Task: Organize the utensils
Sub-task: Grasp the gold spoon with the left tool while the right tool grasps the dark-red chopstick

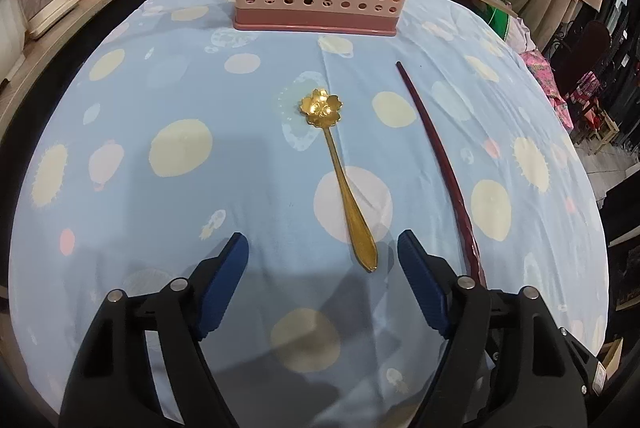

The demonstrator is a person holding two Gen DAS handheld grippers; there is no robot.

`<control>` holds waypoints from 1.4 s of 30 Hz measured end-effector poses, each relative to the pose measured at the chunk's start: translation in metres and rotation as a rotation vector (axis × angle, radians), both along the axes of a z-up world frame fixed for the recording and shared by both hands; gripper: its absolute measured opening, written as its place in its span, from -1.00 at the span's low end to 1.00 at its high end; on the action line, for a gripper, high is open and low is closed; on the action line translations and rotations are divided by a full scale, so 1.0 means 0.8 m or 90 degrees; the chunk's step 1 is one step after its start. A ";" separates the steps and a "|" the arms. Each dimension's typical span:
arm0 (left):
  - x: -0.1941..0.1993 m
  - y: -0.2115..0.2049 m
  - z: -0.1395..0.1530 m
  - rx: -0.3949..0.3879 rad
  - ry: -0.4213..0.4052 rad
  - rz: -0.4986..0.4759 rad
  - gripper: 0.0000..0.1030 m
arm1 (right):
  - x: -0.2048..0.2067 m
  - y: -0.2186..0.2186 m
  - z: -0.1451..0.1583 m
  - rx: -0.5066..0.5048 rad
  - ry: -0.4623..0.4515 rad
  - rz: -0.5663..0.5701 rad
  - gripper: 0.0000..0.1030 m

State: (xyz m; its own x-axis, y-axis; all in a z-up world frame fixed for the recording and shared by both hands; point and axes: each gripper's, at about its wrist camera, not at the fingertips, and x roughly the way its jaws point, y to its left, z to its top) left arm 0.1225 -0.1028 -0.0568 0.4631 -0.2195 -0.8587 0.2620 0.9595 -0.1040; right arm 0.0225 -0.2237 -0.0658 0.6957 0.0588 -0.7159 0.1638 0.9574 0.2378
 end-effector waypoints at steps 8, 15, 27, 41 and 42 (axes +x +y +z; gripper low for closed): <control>0.001 0.007 0.002 -0.013 -0.006 -0.008 -0.74 | 0.002 0.001 -0.002 0.002 0.003 0.004 -0.86; -0.011 0.020 0.006 -0.045 0.005 -0.018 -0.80 | -0.001 0.004 0.003 -0.001 -0.001 0.012 -0.86; -0.034 0.058 0.068 -0.078 -0.052 0.009 -0.81 | -0.022 0.009 0.058 0.003 -0.070 0.023 -0.86; -0.029 0.078 0.133 -0.100 -0.119 0.013 -0.99 | -0.033 -0.009 0.143 0.033 -0.180 0.005 -0.86; -0.028 0.079 0.136 -0.101 -0.121 0.014 -0.99 | -0.032 -0.010 0.148 0.036 -0.185 0.004 -0.86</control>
